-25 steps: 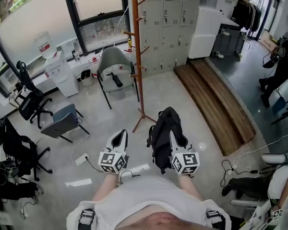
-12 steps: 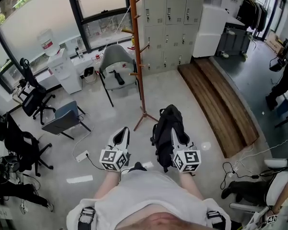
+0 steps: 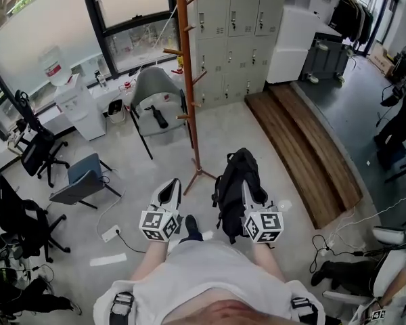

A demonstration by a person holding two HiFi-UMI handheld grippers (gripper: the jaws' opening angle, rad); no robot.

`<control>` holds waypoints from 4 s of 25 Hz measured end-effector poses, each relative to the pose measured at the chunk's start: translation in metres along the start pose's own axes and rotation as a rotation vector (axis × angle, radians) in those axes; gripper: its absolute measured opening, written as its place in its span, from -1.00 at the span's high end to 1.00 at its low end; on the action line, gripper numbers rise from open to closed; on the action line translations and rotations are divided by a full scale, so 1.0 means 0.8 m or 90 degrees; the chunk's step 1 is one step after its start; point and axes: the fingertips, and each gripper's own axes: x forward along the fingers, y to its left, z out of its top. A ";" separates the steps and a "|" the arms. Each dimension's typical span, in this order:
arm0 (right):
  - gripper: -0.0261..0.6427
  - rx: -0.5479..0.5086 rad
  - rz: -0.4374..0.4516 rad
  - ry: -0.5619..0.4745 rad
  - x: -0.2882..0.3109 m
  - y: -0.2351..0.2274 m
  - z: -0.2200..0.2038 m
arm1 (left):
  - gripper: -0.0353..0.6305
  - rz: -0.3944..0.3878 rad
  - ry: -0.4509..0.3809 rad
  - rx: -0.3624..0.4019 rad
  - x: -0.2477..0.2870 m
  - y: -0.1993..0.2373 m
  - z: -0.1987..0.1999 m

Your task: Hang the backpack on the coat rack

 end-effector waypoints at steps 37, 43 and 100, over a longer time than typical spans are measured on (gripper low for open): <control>0.70 -0.031 0.054 -0.026 0.403 -0.108 0.142 | 0.87 -0.023 -0.025 0.000 0.326 0.214 0.136; 0.70 -0.044 0.084 -0.076 0.425 -0.118 0.229 | 0.87 0.000 -0.048 0.052 0.338 0.226 0.207; 0.70 -0.118 0.168 -0.128 0.558 -0.057 0.456 | 0.87 0.023 -0.081 0.131 0.367 0.254 0.357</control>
